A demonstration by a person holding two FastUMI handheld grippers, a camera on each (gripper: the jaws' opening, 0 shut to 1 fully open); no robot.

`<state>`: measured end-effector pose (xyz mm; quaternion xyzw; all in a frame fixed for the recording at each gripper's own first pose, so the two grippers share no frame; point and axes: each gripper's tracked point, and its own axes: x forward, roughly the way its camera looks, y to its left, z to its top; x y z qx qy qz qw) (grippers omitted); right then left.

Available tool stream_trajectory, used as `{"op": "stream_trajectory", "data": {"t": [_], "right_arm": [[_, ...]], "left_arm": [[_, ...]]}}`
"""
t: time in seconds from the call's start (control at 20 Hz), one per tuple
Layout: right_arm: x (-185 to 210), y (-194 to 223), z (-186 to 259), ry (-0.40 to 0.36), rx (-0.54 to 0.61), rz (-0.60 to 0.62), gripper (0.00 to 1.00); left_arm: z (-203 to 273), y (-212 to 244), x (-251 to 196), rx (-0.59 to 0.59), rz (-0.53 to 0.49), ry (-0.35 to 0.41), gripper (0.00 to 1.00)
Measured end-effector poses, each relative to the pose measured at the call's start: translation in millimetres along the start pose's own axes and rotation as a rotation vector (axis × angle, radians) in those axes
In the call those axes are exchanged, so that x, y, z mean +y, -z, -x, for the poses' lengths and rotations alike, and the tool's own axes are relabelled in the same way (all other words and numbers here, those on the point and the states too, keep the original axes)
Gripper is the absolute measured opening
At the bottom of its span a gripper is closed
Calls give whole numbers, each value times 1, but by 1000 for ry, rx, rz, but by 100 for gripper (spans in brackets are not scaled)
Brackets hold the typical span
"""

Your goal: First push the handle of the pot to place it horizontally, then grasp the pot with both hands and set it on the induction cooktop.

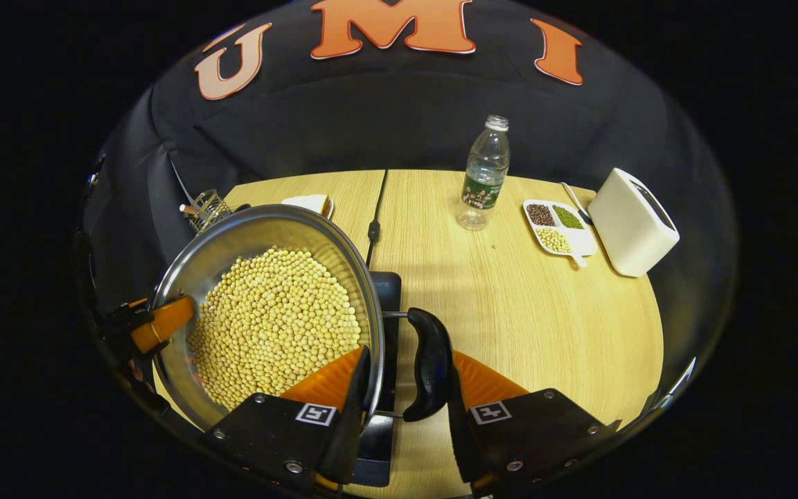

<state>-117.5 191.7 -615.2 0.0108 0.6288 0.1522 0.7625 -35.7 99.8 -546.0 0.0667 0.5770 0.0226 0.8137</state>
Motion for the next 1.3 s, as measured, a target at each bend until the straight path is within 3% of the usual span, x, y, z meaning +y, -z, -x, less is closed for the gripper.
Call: {"op": "stream_trajectory", "data": {"t": [0.4, 0.45, 0.5, 0.65, 0.85, 1.05, 1.3], "right_arm": [[-1, -5, 6, 7, 24, -13, 56], [-1, -3, 6, 6, 28, -14, 52], [-1, -3, 4, 5, 31, -14, 56], [-3, -3, 3, -18, 30, -25, 56], [-5, -1, 4, -52, 45, -26, 61], [-14, -22, 30, -97, -76, 28, 71], [-86, -66, 89, -62, -272, 8, 81]], "left_arm": [[-2, 0, -1, 15, 2, 8, 72], [-2, 0, -2, 17, 9, 7, 73], [-1, 1, -1, 28, 16, 4, 74], [4, -4, -1, 1, -5, -21, 74], [11, -19, -5, -54, -23, -73, 84], [39, -44, -11, -139, -70, -98, 87], [93, -94, -33, -310, -94, -107, 98]]}}
